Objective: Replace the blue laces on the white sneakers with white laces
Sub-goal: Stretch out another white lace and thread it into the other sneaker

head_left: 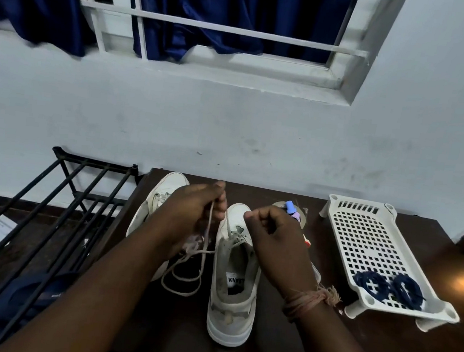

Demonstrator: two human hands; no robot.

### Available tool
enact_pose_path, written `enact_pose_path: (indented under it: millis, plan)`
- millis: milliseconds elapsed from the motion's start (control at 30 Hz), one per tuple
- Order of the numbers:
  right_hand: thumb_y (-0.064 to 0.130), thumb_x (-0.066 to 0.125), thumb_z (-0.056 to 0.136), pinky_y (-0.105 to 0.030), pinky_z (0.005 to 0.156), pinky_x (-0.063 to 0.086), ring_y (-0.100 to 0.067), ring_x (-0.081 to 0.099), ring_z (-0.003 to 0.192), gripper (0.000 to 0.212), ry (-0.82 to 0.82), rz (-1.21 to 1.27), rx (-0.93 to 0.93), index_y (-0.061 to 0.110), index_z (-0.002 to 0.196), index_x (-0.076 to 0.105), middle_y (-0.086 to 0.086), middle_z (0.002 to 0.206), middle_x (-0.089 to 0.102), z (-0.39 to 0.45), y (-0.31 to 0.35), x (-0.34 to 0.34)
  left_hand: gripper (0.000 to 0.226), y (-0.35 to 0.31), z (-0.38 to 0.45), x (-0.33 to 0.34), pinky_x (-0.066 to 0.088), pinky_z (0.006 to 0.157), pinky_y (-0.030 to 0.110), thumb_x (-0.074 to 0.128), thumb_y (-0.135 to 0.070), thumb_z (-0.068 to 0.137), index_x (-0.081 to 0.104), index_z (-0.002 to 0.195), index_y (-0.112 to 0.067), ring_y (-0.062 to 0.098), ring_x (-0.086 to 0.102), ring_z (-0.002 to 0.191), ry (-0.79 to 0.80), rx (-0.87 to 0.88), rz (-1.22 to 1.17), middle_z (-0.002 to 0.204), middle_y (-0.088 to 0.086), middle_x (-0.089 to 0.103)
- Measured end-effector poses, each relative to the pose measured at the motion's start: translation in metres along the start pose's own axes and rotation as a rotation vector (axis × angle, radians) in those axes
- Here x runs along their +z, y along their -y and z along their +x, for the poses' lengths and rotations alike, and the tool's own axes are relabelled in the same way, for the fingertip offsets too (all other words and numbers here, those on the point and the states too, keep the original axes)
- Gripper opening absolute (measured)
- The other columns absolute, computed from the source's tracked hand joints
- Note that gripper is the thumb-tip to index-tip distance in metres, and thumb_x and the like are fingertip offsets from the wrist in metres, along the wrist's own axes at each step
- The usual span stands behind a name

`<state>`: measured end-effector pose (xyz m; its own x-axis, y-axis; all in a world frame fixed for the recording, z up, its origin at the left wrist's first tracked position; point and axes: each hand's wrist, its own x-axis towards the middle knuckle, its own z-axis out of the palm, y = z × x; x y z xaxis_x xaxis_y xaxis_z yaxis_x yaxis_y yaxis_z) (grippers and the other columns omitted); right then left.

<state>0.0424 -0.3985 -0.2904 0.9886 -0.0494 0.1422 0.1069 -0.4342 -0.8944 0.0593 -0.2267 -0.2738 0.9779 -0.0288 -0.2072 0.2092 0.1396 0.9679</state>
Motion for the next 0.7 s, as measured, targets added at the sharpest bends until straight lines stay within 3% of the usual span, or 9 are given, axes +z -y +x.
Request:
enact_pose_path:
  millis: [67,133,200,267,400,500,600,700]
  plan:
    - [0.032,0.067,0.091,-0.026,0.070,0.052,-0.004,0.066,0.077,0.006,0.074,0.123,-0.015,0.027,0.095,0.066,0.009,0.084,0.071,-0.003,0.006,0.005,0.024,-0.007,-0.003,0.007,0.058,0.082,0.032,0.048,-0.016,0.104,0.069,0.110,-0.008,0.016,0.070,0.086,0.146,-0.037,-0.364,0.106,0.006,0.074]
    - [0.028,0.066,0.094,-0.021,0.062,0.047,-0.001,0.064,0.066,0.007,0.177,0.171,-0.024,0.026,0.100,0.065,0.008,0.079,0.072,-0.006,0.011,0.007,0.034,-0.011,-0.007,0.014,0.059,0.090,0.031,0.041,-0.004,0.103,0.060,0.131,-0.003,0.020,0.071,0.108,0.242,-0.028,-0.510,0.128,0.011,0.069]
    - [0.020,0.062,0.097,-0.019,0.056,0.044,-0.001,0.058,0.055,0.007,0.269,0.202,-0.055,0.014,0.093,0.065,0.000,0.069,0.071,-0.007,0.016,0.006,0.039,-0.013,-0.008,0.016,0.054,0.100,0.035,0.038,0.003,0.101,0.051,0.138,0.002,0.027,0.064,0.123,0.275,0.008,-0.604,0.136,0.015,0.064]
    - [0.014,0.059,0.098,-0.024,0.058,0.047,-0.009,0.059,0.059,0.015,0.254,0.231,-0.043,0.012,0.086,0.068,-0.007,0.070,0.070,-0.005,0.016,0.001,0.040,-0.013,-0.007,0.013,0.054,0.101,0.039,0.036,0.006,0.100,0.045,0.139,0.005,0.030,0.062,0.125,0.253,0.029,-0.705,0.138,0.016,0.062]
    - [0.016,0.059,0.097,-0.023,0.074,0.051,-0.006,0.063,0.072,0.020,0.164,0.221,0.070,0.019,0.086,0.076,0.006,0.077,0.073,0.009,0.003,-0.024,0.035,-0.005,0.006,-0.006,0.058,0.094,0.043,0.036,0.011,0.098,0.053,0.129,0.004,0.029,0.068,0.117,0.046,-0.035,-0.889,0.134,0.016,0.065]
    - [0.020,0.065,0.094,-0.014,0.065,0.046,0.002,0.058,0.057,0.022,0.139,0.059,0.150,0.015,0.075,0.075,0.011,0.060,0.066,0.015,-0.012,-0.045,0.039,0.004,0.016,-0.016,0.058,0.092,0.045,0.036,0.014,0.097,0.050,0.132,0.011,0.033,0.065,0.120,-0.106,-0.106,-0.996,0.128,0.020,0.066]
    - [0.029,0.073,0.088,-0.026,0.062,0.045,-0.009,0.050,0.049,0.036,0.117,-0.138,0.208,0.003,0.063,0.067,-0.009,0.059,0.065,0.017,-0.028,-0.051,0.030,0.008,0.020,-0.016,0.048,0.102,0.046,0.035,0.014,0.097,0.053,0.122,0.013,0.033,0.058,0.125,-0.182,-0.146,-1.014,0.121,0.023,0.064]
    - [0.034,0.076,0.085,-0.026,0.060,0.042,-0.011,0.052,0.050,0.038,0.102,-0.255,0.235,0.005,0.062,0.067,-0.011,0.062,0.067,0.016,-0.034,-0.047,0.018,0.007,0.025,-0.016,0.045,0.108,0.041,0.041,0.011,0.097,0.055,0.107,0.008,0.027,0.059,0.107,-0.237,-0.148,-0.992,0.106,0.018,0.059]
